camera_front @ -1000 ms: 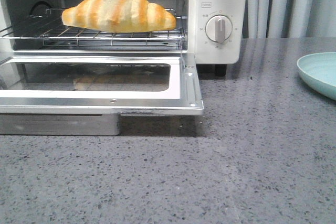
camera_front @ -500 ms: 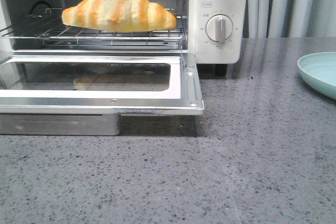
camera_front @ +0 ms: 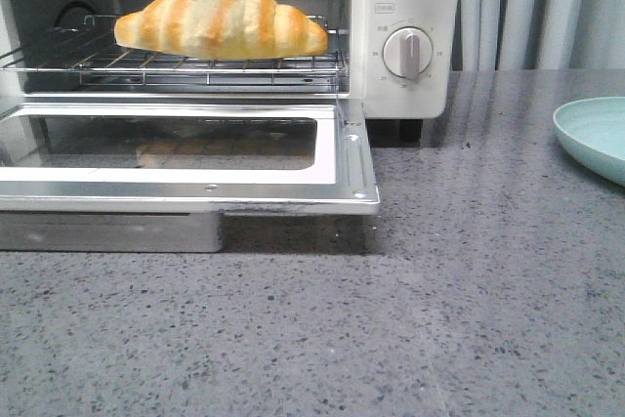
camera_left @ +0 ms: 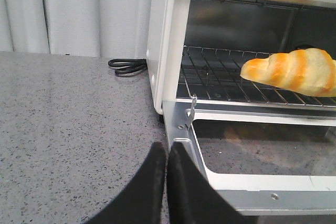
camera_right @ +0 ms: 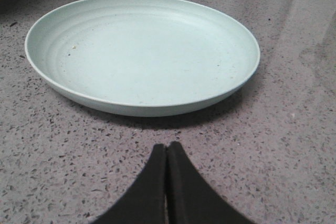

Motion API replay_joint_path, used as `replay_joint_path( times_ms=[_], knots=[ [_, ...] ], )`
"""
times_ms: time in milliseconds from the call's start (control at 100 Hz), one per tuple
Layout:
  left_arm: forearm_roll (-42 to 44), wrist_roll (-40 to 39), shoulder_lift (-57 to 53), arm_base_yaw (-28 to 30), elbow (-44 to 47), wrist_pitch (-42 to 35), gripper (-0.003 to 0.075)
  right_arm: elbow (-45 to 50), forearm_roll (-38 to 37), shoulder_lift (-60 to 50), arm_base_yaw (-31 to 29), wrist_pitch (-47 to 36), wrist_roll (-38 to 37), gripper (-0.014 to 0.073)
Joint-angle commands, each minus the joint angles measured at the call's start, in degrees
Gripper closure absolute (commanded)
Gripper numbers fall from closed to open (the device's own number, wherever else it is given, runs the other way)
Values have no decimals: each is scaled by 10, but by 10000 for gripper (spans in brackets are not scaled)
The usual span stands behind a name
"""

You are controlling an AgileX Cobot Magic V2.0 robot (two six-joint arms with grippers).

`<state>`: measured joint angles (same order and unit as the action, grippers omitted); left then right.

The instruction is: Put bread in oven

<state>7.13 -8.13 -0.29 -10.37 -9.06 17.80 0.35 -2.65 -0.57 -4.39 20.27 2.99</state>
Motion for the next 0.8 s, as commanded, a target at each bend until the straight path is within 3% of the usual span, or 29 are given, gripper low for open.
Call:
replay_joint_path(
  times_ms=[0,410,610,790],
  knots=[
    [-2,-1,-10,0,-16,-48,741,9,-7,-11,-4,-24,5,669],
    [-8,30,-16,28,33,-57,741,9,-7,-11,-4,-24,5,669],
    [-34,28,-16,67,105,-117,741,9,-7,-11,-4,-24,5,669],
    [-32,28,-16,84,104,-65,741,9,-7,-11,-4,-24,5,669]
  ],
)
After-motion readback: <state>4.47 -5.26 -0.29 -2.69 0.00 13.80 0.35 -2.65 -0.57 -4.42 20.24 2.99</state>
